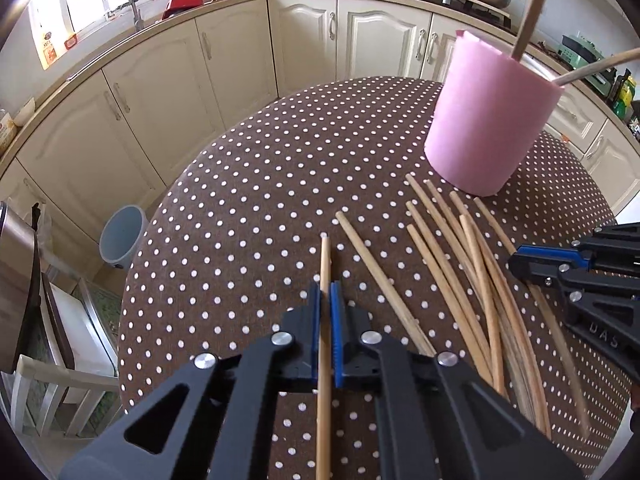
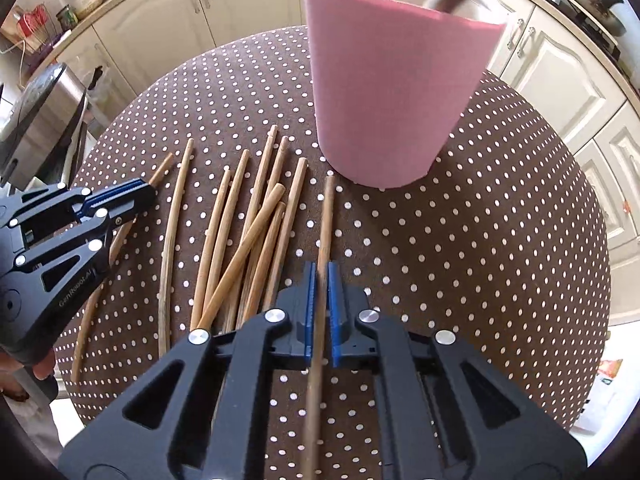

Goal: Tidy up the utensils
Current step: 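Close the right tool on a chopstick while the left tool grasps another, then lift both chopsticks upright and carry them above the pink cup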

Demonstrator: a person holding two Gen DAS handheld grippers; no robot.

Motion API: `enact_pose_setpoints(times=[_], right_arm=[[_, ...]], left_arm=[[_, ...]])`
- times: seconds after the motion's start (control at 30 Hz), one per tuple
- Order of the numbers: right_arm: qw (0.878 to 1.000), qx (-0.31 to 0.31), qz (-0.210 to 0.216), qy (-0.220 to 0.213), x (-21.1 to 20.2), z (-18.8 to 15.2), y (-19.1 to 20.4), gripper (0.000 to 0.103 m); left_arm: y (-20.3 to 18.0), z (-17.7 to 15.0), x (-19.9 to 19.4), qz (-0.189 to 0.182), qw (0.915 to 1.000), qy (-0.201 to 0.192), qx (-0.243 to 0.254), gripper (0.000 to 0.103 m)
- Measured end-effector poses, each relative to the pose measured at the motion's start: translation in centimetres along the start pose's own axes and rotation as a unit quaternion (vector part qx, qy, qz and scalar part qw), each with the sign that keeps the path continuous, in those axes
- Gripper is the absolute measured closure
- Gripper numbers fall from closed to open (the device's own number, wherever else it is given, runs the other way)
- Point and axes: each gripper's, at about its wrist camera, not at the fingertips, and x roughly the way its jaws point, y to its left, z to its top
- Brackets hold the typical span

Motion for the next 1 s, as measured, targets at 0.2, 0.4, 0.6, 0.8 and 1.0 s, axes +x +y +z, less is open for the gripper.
enact_pose_setpoints(times=[0.2, 0.4, 0.6, 0.8, 1.0], right_arm=[[0.999, 0.021, 0.018, -0.024, -1.9, -2.0, -1.7, 0.097], [0.997, 0.030, 0.037, -0.061, -5.1, -3.7, -2.4, 0.097], [0.990, 0.035, 0.053, -0.123, -9.8, -5.4, -2.5, 0.097], [0.982, 0.040, 0.065, -0.175, -13.8, -6.9, -2.9, 0.097], [0.969, 0.057, 0.066, -0.229, -16.9, -8.0, -3.7, 0.097]], left_arm=[[0.4, -0.7, -2.5, -0.014, 0.9995, -0.022, -0.016, 0.097], [-0.5, -1.1, -6.5, -0.022, 0.9978, -0.061, -0.009, 0.097], [-1.6, -1.8, -12.2, -0.039, 0.9927, -0.114, 0.004, 0.097], [-2.6, -1.7, -15.9, -0.045, 0.9873, -0.152, 0.013, 0.097], [-3.8, -1.7, -18.8, -0.051, 0.9817, -0.183, 0.014, 0.097]])
